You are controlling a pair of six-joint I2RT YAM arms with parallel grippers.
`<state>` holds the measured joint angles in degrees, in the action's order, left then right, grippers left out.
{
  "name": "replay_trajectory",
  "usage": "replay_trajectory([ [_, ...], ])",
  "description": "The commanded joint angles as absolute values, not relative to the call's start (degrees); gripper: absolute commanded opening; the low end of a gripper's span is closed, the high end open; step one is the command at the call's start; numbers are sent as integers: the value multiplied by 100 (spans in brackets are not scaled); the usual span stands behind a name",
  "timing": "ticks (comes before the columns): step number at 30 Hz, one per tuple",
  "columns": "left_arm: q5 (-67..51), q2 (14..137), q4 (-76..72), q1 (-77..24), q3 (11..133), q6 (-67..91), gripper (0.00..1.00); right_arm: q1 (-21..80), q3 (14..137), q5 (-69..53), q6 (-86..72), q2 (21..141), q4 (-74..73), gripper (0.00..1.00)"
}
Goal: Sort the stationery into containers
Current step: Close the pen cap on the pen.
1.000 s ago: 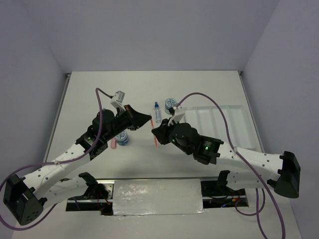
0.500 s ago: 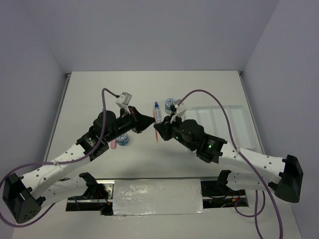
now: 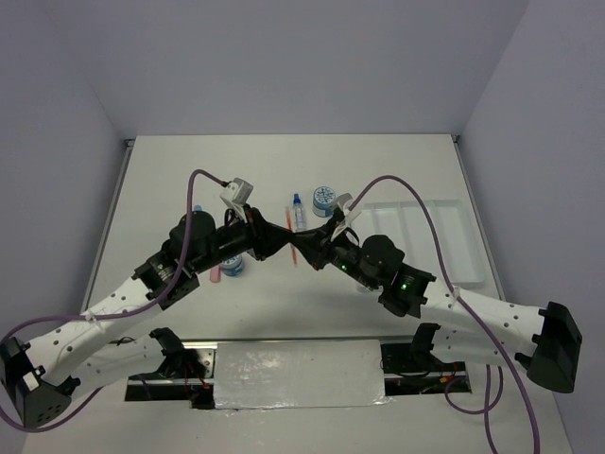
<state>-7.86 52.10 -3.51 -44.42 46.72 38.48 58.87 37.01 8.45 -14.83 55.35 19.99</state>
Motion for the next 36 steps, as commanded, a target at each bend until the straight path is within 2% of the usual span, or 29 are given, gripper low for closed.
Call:
replay_trajectory([
  [1,-862,5142,-404,-4465,4983,3577,27,5897,3683,563,-1345,5327,2654,0],
  [13,-668,5045,-387,-4465,4974,3525,29,5959,3507,-97,-1178,5168,2751,0],
  [19,-703,5054,-369,-4465,4992,3516,31,5977,3524,183,-1221,5045,2655,0],
  [21,-747,5036,-395,-4465,4957,3516,36,5985,3594,377,-1222,5054,2532,0],
  [29,-852,4975,-536,-4465,4834,3577,39,5977,3604,527,-1230,5150,2522,0],
  [36,-800,5027,-440,-4465,5298,3525,43,5977,3472,606,-1283,5370,2628,0],
])
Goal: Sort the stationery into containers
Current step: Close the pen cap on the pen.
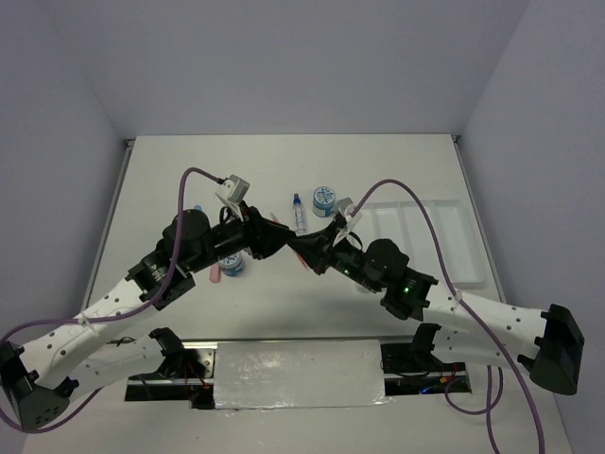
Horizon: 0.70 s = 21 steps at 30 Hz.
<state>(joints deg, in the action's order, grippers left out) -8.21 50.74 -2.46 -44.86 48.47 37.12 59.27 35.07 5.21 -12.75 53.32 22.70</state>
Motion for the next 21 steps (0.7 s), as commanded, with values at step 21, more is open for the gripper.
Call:
replay_trajectory([
  [21,-79,4236,405,-4465,5124,3903,59,5985,3410,1336,-1468,4887,2522,0],
])
